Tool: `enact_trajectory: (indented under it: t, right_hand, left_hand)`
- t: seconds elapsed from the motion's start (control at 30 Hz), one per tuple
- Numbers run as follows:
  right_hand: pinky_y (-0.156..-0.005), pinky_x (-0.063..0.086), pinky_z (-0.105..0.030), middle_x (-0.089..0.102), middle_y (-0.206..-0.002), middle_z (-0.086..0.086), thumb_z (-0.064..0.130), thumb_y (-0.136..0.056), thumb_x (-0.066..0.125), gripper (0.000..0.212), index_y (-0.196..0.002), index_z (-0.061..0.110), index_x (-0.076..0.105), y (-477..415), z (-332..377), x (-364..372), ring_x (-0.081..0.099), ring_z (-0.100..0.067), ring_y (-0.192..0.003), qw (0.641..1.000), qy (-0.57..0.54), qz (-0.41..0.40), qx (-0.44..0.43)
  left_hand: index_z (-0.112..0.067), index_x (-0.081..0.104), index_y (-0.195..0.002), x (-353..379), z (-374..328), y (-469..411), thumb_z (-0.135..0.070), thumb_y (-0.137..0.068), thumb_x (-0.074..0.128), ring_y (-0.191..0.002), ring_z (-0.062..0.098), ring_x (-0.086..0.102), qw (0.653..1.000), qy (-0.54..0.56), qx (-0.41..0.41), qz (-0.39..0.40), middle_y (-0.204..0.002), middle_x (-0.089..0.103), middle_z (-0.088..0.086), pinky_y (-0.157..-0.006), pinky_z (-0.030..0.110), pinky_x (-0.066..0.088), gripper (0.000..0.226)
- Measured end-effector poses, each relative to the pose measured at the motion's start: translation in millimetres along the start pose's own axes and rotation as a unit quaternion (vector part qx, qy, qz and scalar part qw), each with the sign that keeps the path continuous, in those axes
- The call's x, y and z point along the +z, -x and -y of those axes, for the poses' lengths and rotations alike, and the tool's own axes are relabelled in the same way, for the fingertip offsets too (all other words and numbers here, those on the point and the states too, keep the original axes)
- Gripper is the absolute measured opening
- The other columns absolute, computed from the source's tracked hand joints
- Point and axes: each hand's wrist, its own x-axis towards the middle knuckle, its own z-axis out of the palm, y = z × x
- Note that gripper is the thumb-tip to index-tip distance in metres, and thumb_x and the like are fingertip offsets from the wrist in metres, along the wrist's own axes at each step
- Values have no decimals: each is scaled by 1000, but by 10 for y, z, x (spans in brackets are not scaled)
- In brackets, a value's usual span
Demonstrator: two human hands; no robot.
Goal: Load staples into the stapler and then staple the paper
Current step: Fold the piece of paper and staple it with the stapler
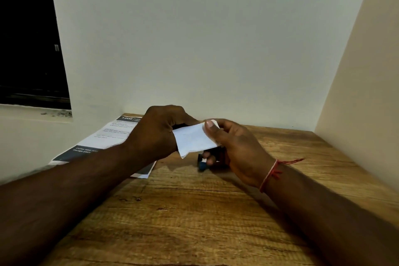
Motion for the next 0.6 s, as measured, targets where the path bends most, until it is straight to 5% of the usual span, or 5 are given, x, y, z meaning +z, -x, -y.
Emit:
enact_trajectory:
  t: [0.17,0.3,0.47,0.6]
  right_hand:
    - [-61,63,-34,74,-93,-20,9,-94,84,42,-131,2,65,-64,-20,-102,72,-26,-65,996,-1,-72,-56]
    - [-63,64,-32,73,-97,-21,17,-93,86,43,-126,-4,69,-58,-15,-96,73,-25,-70,998,-16,-46,-40]
    - [-67,66,-37,76,-109,-22,35,-84,85,50,-124,6,78,-10,-36,-90,70,-33,-90,998,-21,61,29]
    - [-75,66,-40,77,-113,-33,42,-86,83,49,-120,9,81,-47,-42,-168,70,-39,-89,997,73,33,8]
  left_hand:
    - [-24,90,-102,-27,35,-7,-2,-76,98,-85,11,76,999,-26,-22,-11,-90,81,-11,-70,44,63,36]
    - [-24,89,-99,-10,65,-15,4,-73,96,-86,16,77,999,-25,-44,-18,-90,82,-7,-70,53,62,39]
    - [-25,90,-95,42,66,2,6,-79,95,-86,13,81,997,10,-77,-2,-91,85,-8,-74,45,67,36]
    - [-28,89,-94,-5,59,-46,2,-87,92,-82,1,81,991,47,-123,25,-90,87,-16,-68,19,62,31]
